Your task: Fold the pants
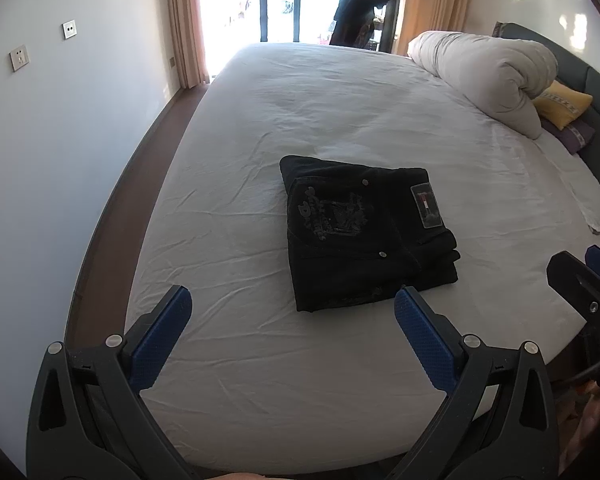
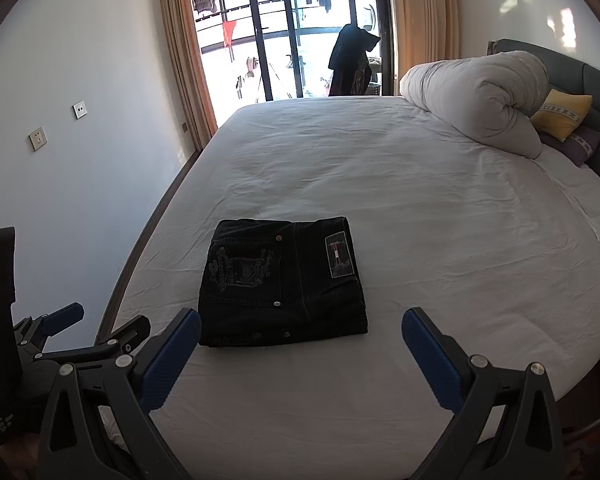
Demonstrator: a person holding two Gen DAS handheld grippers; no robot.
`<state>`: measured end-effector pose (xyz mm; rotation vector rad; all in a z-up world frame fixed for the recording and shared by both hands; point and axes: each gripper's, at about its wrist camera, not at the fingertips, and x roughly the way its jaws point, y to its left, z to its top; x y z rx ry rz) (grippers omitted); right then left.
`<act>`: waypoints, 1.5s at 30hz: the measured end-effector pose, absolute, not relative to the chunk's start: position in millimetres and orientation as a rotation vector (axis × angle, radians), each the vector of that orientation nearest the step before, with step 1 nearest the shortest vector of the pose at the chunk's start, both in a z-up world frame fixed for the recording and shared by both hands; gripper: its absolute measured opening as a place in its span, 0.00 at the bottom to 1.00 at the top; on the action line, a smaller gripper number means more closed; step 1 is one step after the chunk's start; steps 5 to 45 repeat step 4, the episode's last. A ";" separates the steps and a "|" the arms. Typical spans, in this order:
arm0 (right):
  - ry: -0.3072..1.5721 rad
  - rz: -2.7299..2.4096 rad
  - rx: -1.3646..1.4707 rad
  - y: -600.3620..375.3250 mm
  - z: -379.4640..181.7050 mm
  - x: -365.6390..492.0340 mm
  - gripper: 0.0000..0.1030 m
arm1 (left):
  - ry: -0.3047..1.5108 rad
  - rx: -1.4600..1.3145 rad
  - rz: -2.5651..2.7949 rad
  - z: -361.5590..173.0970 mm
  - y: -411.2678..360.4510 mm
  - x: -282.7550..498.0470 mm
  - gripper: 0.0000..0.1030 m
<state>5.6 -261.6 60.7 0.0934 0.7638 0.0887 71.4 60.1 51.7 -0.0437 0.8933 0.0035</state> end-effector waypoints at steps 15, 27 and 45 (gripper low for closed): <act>0.765 0.089 0.094 -261.8 60.1 5.9 1.00 | 0.885 -0.049 -0.008 51.9 59.3 70.7 1.00; 0.765 0.089 0.094 -261.8 60.1 5.9 1.00 | 0.885 -0.049 -0.008 51.9 59.3 70.7 1.00; 0.765 0.089 0.094 -261.8 60.1 5.9 1.00 | 0.885 -0.049 -0.008 51.9 59.3 70.7 1.00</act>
